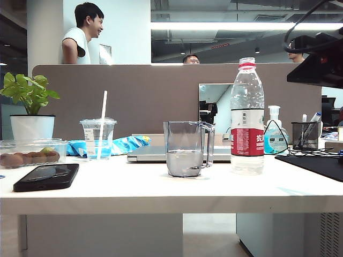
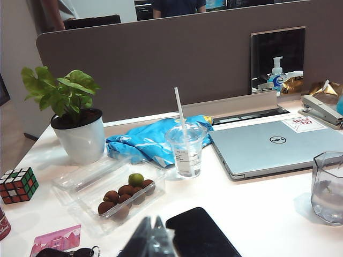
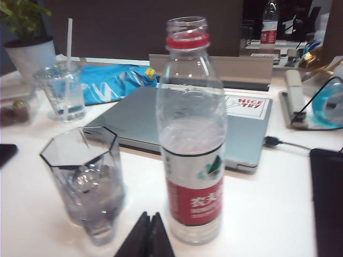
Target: Pick up the mineral water bottle on the table and pour water into the mug until it's half full.
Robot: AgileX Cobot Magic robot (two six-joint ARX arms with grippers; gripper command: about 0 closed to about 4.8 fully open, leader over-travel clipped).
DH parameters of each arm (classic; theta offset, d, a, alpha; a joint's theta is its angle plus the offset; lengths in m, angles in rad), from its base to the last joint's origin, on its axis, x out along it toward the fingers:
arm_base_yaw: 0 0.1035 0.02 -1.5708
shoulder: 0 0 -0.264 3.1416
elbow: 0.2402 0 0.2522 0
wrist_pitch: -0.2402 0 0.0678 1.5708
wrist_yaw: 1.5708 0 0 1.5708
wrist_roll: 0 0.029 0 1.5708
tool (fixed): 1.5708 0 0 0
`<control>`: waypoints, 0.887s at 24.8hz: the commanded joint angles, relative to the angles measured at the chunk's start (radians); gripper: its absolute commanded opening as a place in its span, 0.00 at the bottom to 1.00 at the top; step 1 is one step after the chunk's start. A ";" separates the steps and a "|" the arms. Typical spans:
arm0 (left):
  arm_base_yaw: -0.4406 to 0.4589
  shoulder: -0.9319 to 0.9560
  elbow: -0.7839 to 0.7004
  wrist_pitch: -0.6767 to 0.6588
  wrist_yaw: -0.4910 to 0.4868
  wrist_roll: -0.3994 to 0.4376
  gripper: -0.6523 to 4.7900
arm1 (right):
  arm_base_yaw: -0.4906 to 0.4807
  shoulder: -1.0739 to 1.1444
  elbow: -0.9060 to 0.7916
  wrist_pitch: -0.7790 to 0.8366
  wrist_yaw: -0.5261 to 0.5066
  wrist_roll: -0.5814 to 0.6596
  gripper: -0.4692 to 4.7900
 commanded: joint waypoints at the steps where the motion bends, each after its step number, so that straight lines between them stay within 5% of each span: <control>1: 0.001 0.001 0.002 0.006 -0.003 0.003 0.11 | 0.000 -0.002 0.003 0.014 0.032 -0.079 0.08; 6: 0.001 0.001 0.002 0.006 -0.003 0.003 0.11 | -0.003 -0.021 0.003 -0.014 0.068 -0.080 0.08; 13: 0.001 0.001 0.002 0.005 0.001 0.003 0.11 | -0.085 -0.360 0.000 -0.449 0.119 -0.087 0.08; 22: 0.001 0.001 0.002 0.003 -0.003 0.003 0.11 | -0.233 -0.887 -0.242 -0.560 0.091 -0.099 0.08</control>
